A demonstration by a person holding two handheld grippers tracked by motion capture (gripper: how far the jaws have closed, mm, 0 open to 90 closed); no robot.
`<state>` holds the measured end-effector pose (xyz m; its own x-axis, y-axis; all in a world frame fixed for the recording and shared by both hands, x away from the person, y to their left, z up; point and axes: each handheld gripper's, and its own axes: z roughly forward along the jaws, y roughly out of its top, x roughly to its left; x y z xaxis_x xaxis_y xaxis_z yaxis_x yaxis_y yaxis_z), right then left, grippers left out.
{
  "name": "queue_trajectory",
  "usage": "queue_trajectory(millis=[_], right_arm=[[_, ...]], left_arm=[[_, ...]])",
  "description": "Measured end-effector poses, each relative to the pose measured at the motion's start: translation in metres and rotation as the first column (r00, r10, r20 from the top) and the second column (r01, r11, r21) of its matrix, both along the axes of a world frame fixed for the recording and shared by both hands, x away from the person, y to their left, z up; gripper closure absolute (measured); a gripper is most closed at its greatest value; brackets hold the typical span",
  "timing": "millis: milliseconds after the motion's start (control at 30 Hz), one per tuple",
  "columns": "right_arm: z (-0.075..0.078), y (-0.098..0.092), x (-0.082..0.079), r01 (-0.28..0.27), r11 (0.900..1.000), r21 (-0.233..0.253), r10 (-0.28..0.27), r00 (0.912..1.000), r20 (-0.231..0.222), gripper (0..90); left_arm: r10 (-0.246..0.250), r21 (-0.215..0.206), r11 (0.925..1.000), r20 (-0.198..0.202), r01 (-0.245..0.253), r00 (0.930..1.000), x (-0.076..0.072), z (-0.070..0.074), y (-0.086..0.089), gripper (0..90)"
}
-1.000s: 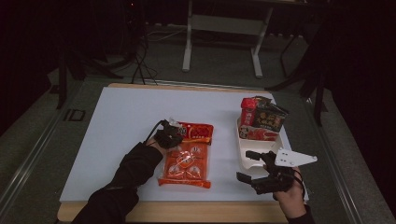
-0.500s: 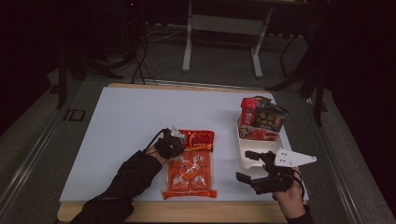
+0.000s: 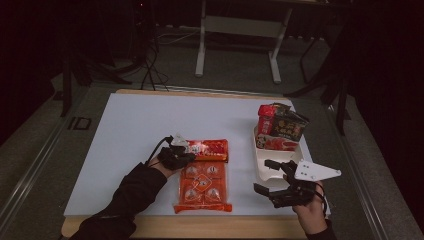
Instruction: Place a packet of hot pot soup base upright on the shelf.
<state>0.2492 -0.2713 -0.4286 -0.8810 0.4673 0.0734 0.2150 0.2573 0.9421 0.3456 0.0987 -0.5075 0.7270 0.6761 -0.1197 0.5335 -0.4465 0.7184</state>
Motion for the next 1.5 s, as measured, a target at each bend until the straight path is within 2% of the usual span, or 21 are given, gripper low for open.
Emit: queue_trajectory(millis=[33, 67, 167, 200, 267, 433, 533, 600, 633, 700, 800, 967, 1067, 1233, 1467, 1500], right_arm=[[0.000, 0.000, 0.000, 0.000, 1.000, 0.000, 0.000, 1.0000, -0.005, 14.5], [0.001, 0.000, -0.001, 0.004, 1.000, 0.005, -0.004, 1.0000, -0.001, 14.2], [0.001, 0.000, -0.002, 0.001, 1.000, 0.008, -0.001, 1.0000, 0.010, 13.4], [0.001, 0.001, -0.003, 0.011, 1.000, 0.006, -0.011, 0.9998, 0.019, 13.4], [0.002, 0.001, -0.003, 0.013, 1.000, 0.001, -0.013, 0.9996, 0.023, 13.4], [0.003, 0.001, -0.004, 0.040, 0.999, 0.000, -0.040, 0.9991, 0.011, 12.5], [0.004, 0.001, -0.005, 0.052, 0.999, 0.004, -0.052, 0.9986, 0.011, 10.7], [0.005, 0.002, -0.005, 0.053, 0.999, -0.008, -0.053, 0.9986, 0.008, 10.3], [0.004, 0.002, -0.005, 0.062, 0.998, -0.007, -0.062, 0.9979, 0.020, 10.3], [0.003, 0.003, -0.005, 0.059, 0.998, -0.002, -0.059, 0.9982, 0.015, 10.3], [0.002, 0.006, -0.006, 0.064, 0.998, -0.028, -0.064, 0.9978, 0.019, 10.3], [0.001, 0.011, -0.008, 0.053, 0.997, -0.061, -0.051, 0.9983, 0.028, 10.3], [0.000, 0.013, -0.008, 0.045, 0.996, -0.071, -0.043, 0.9988, 0.021, 10.3], [0.000, 0.013, -0.008, 0.043, 0.997, -0.069, -0.042, 0.9990, 0.016, 10.6], [0.000, 0.012, -0.007, 0.043, 0.997, -0.063, -0.043, 0.9990, 0.012, 10.7], [0.000, 0.012, -0.007, 0.044, 0.997, -0.064, -0.044, 0.9990, 0.013, 10.8]], left_arm=[[0.002, -0.004, 1.0000, -0.001, -0.002, 1.0000, -0.001, 0.002, 0.002, 82.9], [0.007, -0.013, 0.9999, -0.011, -0.007, 0.9999, -0.003, 0.004, 0.004, 78.5], [0.003, -0.022, 0.9998, -0.014, -0.003, 0.9999, -0.006, 0.011, 0.011, 75.7], [0.003, -0.031, 0.9995, -0.014, -0.003, 0.9999, -0.007, 0.014, 0.014, 71.7], [0.004, -0.045, 0.9990, -0.008, -0.004, 1.0000, -0.009, 0.019, 0.022, 70.3], [0.053, -0.083, 0.9951, -0.013, -0.054, 0.9985, -0.009, 0.024, 0.044, 62.3], [0.076, -0.111, 0.9907, -0.032, -0.079, 0.9966, -0.008, 0.023, 0.053, 55.8], [0.087, -0.112, 0.9895, -0.039, -0.091, 0.9955, -0.007, 0.020, 0.057, 49.1], [0.097, -0.113, 0.9885, -0.040, -0.101, 0.9945, -0.006, 0.019, 0.058, 47.6], [0.101, -0.125, 0.9863, -0.058, -0.108, 0.9932, -0.004, 0.014, 0.060, 37.7], [0.129, -0.130, 0.9818, -0.075, -0.138, 0.9888, 0.000, 0.006, 0.063, 33.5], [0.150, -0.146, 0.9755, -0.107, -0.165, 0.9829, 0.008, -0.008, 0.069, 32.9], [0.165, -0.154, 0.9713, -0.110, -0.181, 0.9800, 0.013, -0.015, 0.072, 34.0], [0.167, -0.176, 0.9653, -0.152, -0.193, 0.9743, 0.023, -0.027, 0.072, 38.1], [0.158, -0.139, 0.9738, -0.156, -0.180, 0.9750, 0.032, -0.036, 0.060, 46.0], [0.152, -0.144, 0.9740, -0.160, -0.175, 0.9753, 0.033, -0.037, 0.059, 46.8]])
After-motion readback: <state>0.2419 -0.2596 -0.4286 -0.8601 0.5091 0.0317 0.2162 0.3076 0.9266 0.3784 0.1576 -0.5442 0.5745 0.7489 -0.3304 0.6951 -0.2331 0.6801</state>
